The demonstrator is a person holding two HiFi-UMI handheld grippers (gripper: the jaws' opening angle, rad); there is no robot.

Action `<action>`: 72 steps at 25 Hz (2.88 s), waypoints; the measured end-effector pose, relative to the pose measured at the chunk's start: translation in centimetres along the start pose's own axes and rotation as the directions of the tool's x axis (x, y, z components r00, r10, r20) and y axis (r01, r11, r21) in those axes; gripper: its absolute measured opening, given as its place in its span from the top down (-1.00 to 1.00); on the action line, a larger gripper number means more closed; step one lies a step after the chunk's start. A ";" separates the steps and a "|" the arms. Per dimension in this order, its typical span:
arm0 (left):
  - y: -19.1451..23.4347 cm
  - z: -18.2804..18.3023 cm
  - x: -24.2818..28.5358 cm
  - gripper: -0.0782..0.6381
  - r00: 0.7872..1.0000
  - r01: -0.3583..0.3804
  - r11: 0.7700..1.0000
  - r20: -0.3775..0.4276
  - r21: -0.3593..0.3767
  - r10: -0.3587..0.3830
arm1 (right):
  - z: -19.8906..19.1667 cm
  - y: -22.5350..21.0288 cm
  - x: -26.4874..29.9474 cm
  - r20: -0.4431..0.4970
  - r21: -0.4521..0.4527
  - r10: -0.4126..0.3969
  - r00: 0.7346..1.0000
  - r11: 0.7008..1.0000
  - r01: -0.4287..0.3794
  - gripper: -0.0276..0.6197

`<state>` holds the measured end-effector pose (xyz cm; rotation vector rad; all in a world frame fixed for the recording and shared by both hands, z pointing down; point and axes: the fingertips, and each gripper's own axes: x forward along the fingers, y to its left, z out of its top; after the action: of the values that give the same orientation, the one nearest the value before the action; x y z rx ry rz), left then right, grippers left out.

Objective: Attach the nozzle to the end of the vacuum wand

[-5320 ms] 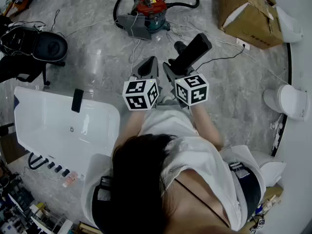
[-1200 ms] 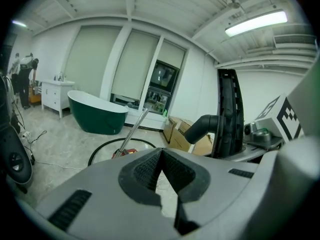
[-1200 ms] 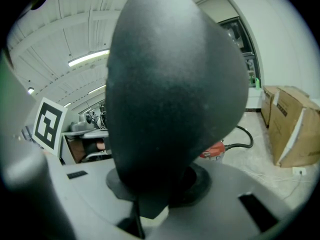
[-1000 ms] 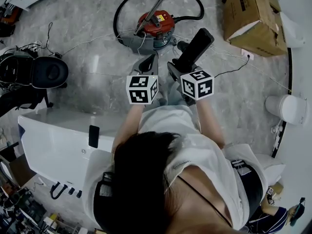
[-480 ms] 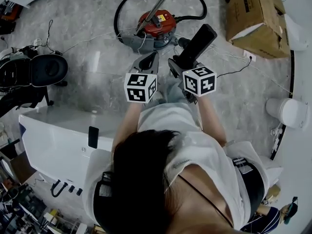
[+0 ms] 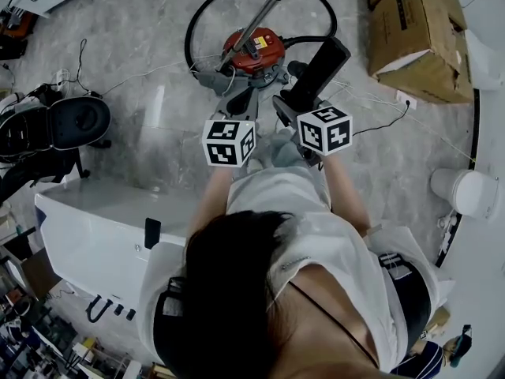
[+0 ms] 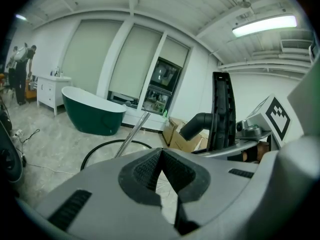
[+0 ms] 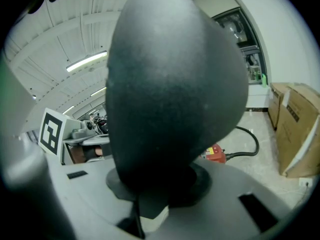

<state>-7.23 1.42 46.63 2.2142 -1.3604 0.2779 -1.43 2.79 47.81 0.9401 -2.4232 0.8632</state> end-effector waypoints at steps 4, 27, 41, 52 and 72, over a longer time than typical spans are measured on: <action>0.1 1.3 2.1 0.77 1.000 -0.015 1.000 -0.005 -0.004 0.015 | 1.6 -1.7 0.2 0.005 0.021 0.043 0.999 0.999 -0.043 0.61; 1.8 6.0 12.1 0.77 0.989 -0.146 0.989 -0.012 0.013 0.146 | 9.2 -10.7 2.7 0.022 -0.014 0.126 0.992 0.992 -0.126 0.61; 2.2 6.6 14.9 0.77 0.964 -0.267 0.963 -0.002 -0.046 0.267 | 10.4 -13.7 3.2 -0.033 -0.044 0.194 0.980 0.980 -0.195 0.61; 4.1 5.7 14.2 0.77 0.928 -0.371 0.924 0.011 -0.095 0.374 | 10.0 -14.0 3.4 -0.065 -0.046 0.221 0.973 0.974 -0.224 0.61; 6.3 8.2 17.1 0.48 0.961 -0.276 0.959 0.016 0.063 0.276 | 12.2 -14.7 4.3 -0.021 -0.013 0.198 0.980 0.980 -0.198 0.61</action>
<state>-5.44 -18.29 49.15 2.0739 -1.6881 0.4198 4.24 -15.93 47.19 0.6887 -2.5335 0.9162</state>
